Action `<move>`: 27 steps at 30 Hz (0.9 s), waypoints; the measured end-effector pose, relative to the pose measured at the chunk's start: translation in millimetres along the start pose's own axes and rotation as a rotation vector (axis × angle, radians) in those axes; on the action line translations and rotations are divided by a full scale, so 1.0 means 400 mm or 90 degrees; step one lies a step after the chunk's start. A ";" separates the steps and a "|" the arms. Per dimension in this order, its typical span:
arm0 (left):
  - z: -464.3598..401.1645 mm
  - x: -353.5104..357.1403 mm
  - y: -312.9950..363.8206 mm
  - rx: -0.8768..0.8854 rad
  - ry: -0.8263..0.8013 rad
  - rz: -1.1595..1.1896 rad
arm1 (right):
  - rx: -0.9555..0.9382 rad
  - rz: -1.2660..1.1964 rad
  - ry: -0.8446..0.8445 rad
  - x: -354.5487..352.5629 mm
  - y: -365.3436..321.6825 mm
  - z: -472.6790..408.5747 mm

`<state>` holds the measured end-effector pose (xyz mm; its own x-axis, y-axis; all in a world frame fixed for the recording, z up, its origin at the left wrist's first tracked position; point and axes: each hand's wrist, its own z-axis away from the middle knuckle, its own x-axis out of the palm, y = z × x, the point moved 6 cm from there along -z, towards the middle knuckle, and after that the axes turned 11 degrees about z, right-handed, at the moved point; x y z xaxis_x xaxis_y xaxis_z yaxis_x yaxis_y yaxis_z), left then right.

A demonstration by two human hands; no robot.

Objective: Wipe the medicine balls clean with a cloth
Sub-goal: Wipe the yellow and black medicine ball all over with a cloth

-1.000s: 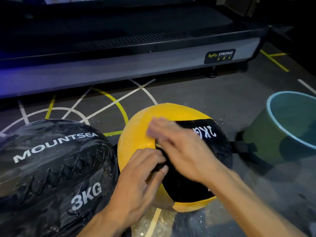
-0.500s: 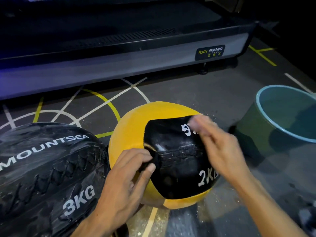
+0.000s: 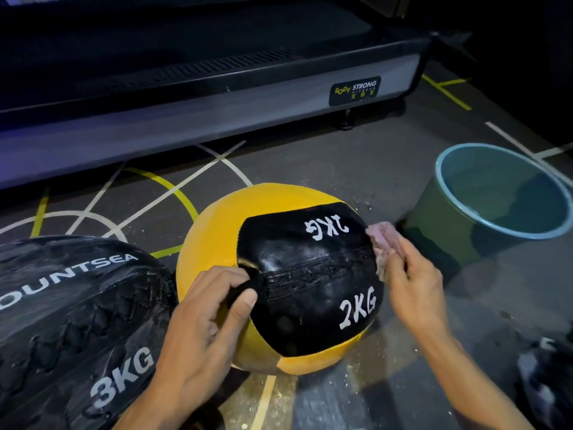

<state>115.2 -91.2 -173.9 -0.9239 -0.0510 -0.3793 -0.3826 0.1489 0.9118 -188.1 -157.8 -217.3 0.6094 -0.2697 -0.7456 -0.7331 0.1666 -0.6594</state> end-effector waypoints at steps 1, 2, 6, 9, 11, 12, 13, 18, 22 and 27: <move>-0.004 0.002 0.001 -0.002 0.000 0.008 | -0.020 -0.032 0.023 -0.006 -0.018 0.010; -0.008 0.002 0.001 -0.001 0.003 0.011 | -0.077 -0.086 0.030 -0.008 -0.059 0.028; -0.012 -0.011 -0.007 -0.015 0.036 0.029 | -0.425 -0.053 0.004 0.031 -0.206 0.198; -0.013 -0.019 -0.013 -0.031 0.040 0.033 | -0.448 -0.023 -0.020 0.022 -0.135 0.162; -0.015 -0.022 -0.013 -0.027 0.047 0.023 | -0.302 -0.044 0.018 0.003 -0.031 0.077; -0.017 -0.021 -0.012 -0.028 0.050 0.021 | -0.218 -0.037 0.034 -0.002 0.014 0.041; -0.017 -0.018 -0.011 -0.031 0.051 0.021 | -0.148 -0.027 0.041 -0.003 0.044 0.022; -0.024 -0.017 -0.017 -0.032 0.054 -0.005 | -0.176 -0.136 0.032 0.000 -0.082 0.154; -0.021 -0.017 -0.013 -0.030 0.059 0.001 | -0.388 -0.042 0.016 0.004 -0.098 0.182; -0.021 -0.014 -0.016 -0.043 0.063 0.024 | -0.037 -0.009 0.041 0.005 0.041 0.090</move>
<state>122.8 -100.0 -176.2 -0.9327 -0.1443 -0.3305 -0.3444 0.0851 0.9349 -188.0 -121.7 -233.0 0.6006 -0.3316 -0.7275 -0.7421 0.1073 -0.6616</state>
